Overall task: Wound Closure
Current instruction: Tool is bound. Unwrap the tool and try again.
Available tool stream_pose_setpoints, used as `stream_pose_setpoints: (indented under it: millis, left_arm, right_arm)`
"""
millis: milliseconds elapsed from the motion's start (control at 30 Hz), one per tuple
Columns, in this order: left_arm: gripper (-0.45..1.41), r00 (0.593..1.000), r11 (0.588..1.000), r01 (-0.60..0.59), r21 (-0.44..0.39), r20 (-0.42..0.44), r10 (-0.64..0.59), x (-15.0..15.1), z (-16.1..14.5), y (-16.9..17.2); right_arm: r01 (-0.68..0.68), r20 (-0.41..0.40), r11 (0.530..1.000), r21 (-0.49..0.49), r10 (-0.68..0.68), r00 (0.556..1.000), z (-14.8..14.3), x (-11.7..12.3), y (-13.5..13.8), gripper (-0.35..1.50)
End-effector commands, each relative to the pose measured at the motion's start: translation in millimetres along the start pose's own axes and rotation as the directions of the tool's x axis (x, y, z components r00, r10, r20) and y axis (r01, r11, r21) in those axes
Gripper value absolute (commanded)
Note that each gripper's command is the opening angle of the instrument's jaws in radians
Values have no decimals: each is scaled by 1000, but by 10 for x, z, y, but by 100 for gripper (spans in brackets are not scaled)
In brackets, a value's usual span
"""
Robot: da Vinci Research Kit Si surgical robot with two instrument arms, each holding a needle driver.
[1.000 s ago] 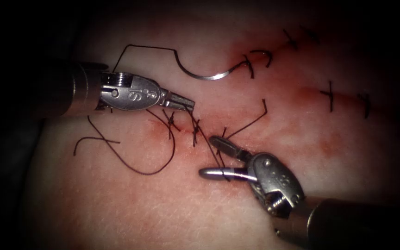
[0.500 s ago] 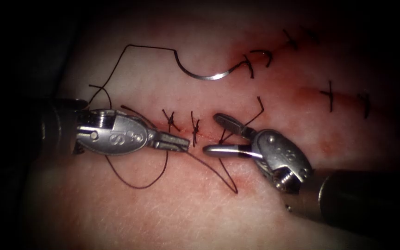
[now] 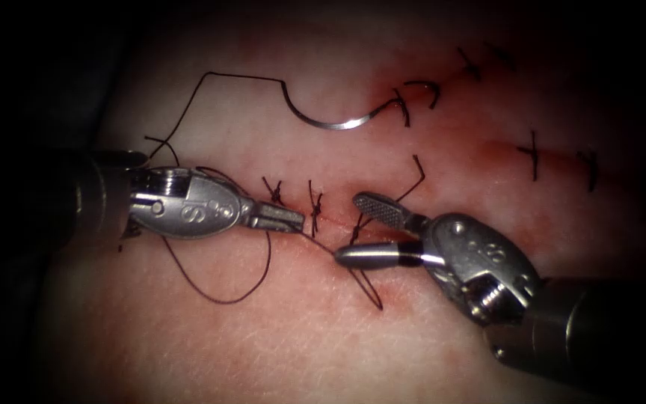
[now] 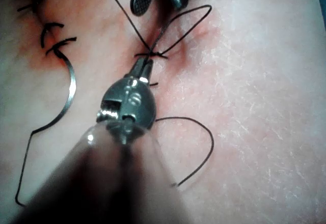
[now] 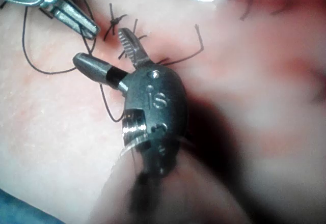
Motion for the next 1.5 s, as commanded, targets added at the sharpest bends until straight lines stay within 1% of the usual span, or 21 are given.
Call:
stream_pose_setpoints:
  millis: [33,133,233,300,367,400,467,600,667,767,800,833,867,900,967,1033,1167,1300,1333,1433,1500]
  left_arm:
    - [-45,1000,1000,1,1,0,-1,-2,9,0]
    - [-45,1000,1000,3,4,4,-3,2,10,1]
    - [-45,1000,1000,5,4,7,-5,7,8,2]
    - [-45,1000,1000,7,4,9,-7,10,6,4]
    - [-45,1000,1000,8,4,14,-8,12,3,5]
    - [-45,1000,1000,9,4,14,-9,13,2,6]
    - [-45,1000,1000,9,2,12,-9,14,1,6]
    - [-45,1000,1000,9,3,12,-9,14,1,6]
    - [-45,1000,1000,9,3,12,-9,14,2,6]
    - [-45,1000,1000,9,3,12,-9,14,2,6]
    - [-23,1000,1000,3,3,13,-3,13,2,6]
    - [27,999,999,45,10,16,-46,13,2,6]
    - [59,995,995,100,24,24,-101,13,1,6]
    - [64,991,991,131,39,30,-132,13,0,6]
    - [51,981,979,185,82,51,-189,11,-3,10]
    - [54,976,975,196,108,72,-204,8,-8,12]
    - [54,972,971,215,105,74,-223,1,-19,15]
    - [54,970,968,220,123,76,-230,-6,-28,12]
    - [46,970,966,223,128,71,-233,-7,-29,10]
    - [37,967,958,237,160,55,-248,-10,-32,2]
    - [32,970,960,220,172,68,-235,-11,-32,-3]
  right_arm:
    - [4,22,1000,12,-4,1000,9,-8,-11,116]
    - [11,41,1000,14,-11,999,15,-13,-16,104]
    - [17,67,1000,10,-18,998,23,-20,-15,99]
    - [23,79,1000,6,-23,997,30,-26,-13,84]
    - [22,85,1000,5,-22,996,35,-32,-11,76]
    - [30,84,1000,4,-30,996,35,-34,-10,44]
    - [43,98,999,8,-43,994,35,-35,-10,-35]
    - [36,113,999,-25,-33,993,27,-25,-14,-35]
    - [28,86,999,-27,-25,996,22,-18,-16,-35]
    - [19,77,999,-34,-16,997,16,-8,-18,-35]
    - [17,77,999,-33,-15,997,16,-7,-19,-35]
    - [16,78,999,-33,-14,997,15,-6,-19,-35]
    - [27,78,999,-33,-24,997,15,-5,-18,-35]
    - [39,79,999,-36,-36,996,15,-5,-17,-35]
    - [51,82,998,-43,-47,995,14,-6,-13,-35]
    - [53,84,998,-46,-49,995,12,-9,-8,-35]
    - [68,87,997,-47,-64,994,7,-14,-2,-35]
    - [74,88,996,-44,-70,994,6,-18,-4,-35]
    - [75,91,996,-44,-71,993,7,-19,-5,-35]
    - [78,95,996,-43,-74,993,8,-21,-6,-35]
    - [79,95,996,-43,-74,993,8,-22,-7,-35]
